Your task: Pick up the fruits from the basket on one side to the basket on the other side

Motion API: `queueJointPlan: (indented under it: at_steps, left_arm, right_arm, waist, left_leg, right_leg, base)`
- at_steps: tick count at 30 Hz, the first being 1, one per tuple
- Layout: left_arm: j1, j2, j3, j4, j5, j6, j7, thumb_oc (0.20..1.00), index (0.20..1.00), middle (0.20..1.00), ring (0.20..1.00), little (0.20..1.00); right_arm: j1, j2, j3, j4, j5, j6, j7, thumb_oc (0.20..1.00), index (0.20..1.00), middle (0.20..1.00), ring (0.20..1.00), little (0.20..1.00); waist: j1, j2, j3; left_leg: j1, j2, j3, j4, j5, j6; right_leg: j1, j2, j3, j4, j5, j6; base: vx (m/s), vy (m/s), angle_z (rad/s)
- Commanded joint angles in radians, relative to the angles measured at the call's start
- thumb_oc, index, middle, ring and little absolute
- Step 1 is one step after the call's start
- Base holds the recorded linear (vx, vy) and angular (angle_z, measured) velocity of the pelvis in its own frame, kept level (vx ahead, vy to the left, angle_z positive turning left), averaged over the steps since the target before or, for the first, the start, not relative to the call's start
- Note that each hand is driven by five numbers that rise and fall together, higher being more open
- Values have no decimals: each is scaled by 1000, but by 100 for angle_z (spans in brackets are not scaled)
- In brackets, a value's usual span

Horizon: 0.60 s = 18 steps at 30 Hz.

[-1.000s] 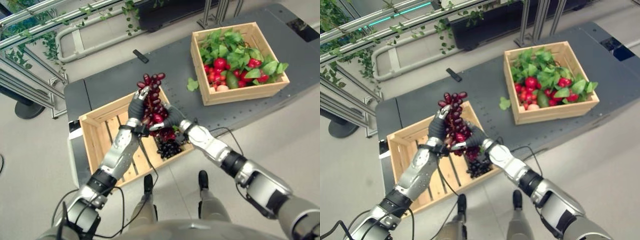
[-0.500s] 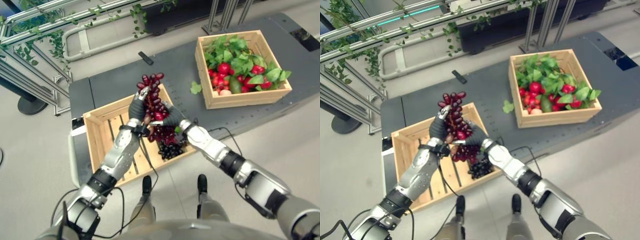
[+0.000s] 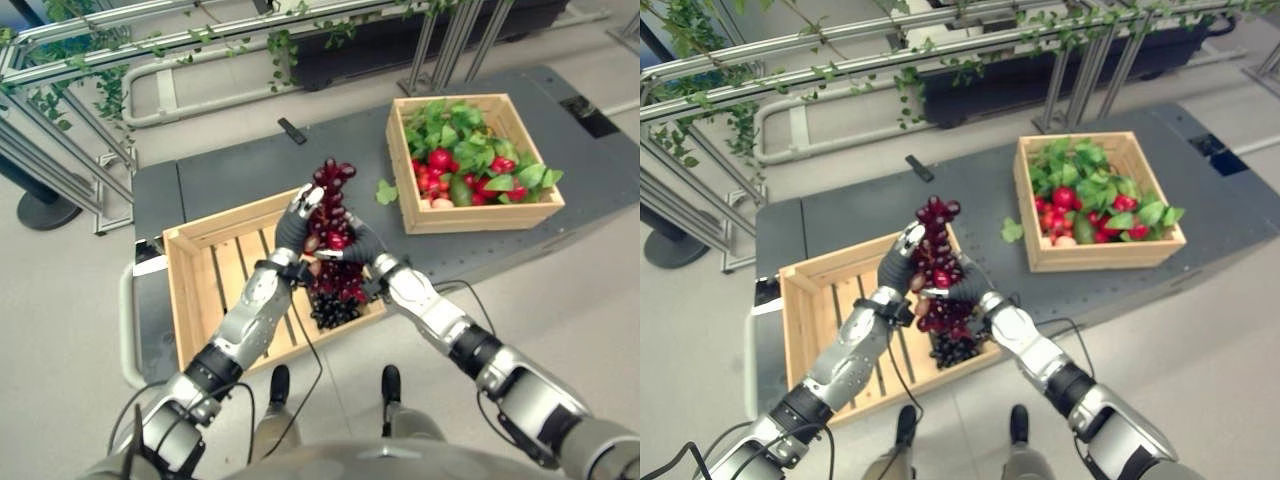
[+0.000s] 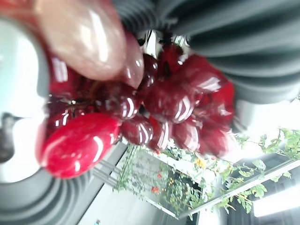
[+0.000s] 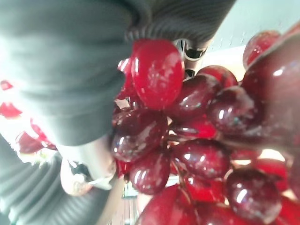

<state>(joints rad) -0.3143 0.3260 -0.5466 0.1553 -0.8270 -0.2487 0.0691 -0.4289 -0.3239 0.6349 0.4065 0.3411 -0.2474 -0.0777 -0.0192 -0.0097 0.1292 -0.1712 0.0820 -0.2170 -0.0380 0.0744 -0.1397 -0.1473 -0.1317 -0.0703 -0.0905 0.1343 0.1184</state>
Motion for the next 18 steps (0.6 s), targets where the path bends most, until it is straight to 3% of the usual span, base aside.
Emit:
queueJointPlan:
  at_steps: [1,8,10,14,16,18]
  left_arm:
    - [-9,-41,55,-145,109,-94,-94,1000,1000,1000,1000,1000]
    - [79,-5,150,-149,160,-108,-100,1000,1000,1000,1000,1000]
    - [107,8,204,-124,194,-118,-86,1000,1000,1000,1000,1000]
    - [131,24,236,-119,213,-124,-78,1000,1000,1000,1000,1000]
    - [149,42,274,-116,237,-130,-58,1000,1000,1000,1000,1000]
    - [162,59,304,-107,260,-126,-58,1000,1000,1000,1000,1000]
  right_arm:
    - [22,-49,-170,-52,-42,-32,-16,200,200,200,200,200]
    - [188,-95,-328,-145,-108,-45,-23,200,200,200,200,200]
    - [299,-93,-430,-194,-108,-65,-22,200,200,200,200,200]
    - [350,-74,-475,-215,-95,-69,-20,200,200,200,200,200]
    - [369,-56,-498,-231,-80,-76,-16,200,200,200,200,200]
    - [376,-44,-507,-236,-72,-80,-4,200,200,200,200,200]
  waist:
    - [12,-29,5]
    - [2,-55,-13]
    - [-21,-74,-18]
    - [-31,-90,-16]
    - [-36,-106,-9]
    - [-30,-107,-6]
  left_leg:
    - [5,-114,-47,120,-140,98]
    - [38,-147,5,117,-159,135]
    - [52,-156,33,94,-159,150]
    - [52,-153,74,69,-154,158]
    - [44,-131,125,65,-152,157]
    - [40,-99,163,71,-150,152]
  right_leg:
    - [54,27,8,88,-156,4]
    - [61,-23,39,120,-140,52]
    - [44,-44,60,123,-103,77]
    - [10,-54,85,99,-29,91]
    - [-32,-59,64,88,46,107]
    - [-40,-49,0,83,30,103]
  base:
    - [70,204,4]
    - [66,176,-10]
    - [7,223,-27]
    - [-82,112,-47]
    - [-124,7,-100]
    - [-97,8,-116]
